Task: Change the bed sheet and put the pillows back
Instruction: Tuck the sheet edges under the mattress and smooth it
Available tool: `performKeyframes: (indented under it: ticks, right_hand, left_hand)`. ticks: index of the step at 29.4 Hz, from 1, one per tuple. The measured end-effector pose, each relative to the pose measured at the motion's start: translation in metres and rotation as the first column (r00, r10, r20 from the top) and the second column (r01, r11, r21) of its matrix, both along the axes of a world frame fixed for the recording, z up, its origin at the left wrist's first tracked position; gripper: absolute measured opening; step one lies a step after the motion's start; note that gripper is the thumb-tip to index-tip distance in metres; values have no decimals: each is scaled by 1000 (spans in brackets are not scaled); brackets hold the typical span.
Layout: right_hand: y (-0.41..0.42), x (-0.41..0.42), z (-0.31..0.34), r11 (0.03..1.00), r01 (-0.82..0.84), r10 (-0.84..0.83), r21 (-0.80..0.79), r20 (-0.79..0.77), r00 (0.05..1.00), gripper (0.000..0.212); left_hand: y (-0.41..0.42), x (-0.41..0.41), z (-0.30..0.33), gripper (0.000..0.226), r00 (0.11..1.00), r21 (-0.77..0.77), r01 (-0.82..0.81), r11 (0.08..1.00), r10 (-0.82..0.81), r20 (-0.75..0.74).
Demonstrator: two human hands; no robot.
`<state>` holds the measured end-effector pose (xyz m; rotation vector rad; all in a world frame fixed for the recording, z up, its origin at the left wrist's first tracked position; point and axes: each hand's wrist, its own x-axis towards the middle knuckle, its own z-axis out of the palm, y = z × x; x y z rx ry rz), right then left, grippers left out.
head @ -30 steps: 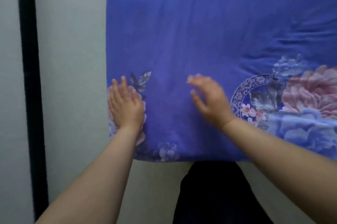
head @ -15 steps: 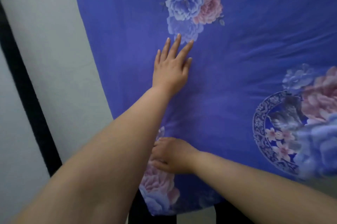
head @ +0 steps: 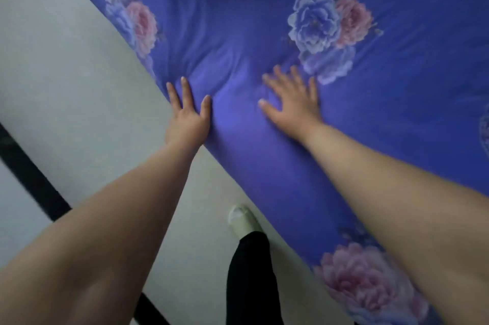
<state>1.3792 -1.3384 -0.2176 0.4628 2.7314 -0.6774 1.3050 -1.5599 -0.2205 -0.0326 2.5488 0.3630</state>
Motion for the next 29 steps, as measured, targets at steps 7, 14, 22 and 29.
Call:
performKeyframes:
  ticks: [7,14,22,29]
  right_hand:
    - [-93,11,62,895,-393,308,-211,-344,887,23]
    - [71,-75,39,849,475,-528,-233,-325,785,51]
    - [150,-120,10,725,677,-688,-125,-172,705,60]
    - [17,-245,-5,867,498,-497,20,103,862,63]
  left_hand:
    - [-72,-25,41,57,990,-114,39,993,-54,-133]
    - [34,-88,48,55,782,-77,551,831,-546,-301]
    - [5,-163,20,75,745,-221,652,725,-667,7]
    - [-41,-234,35,66,831,-244,506,827,-544,-120]
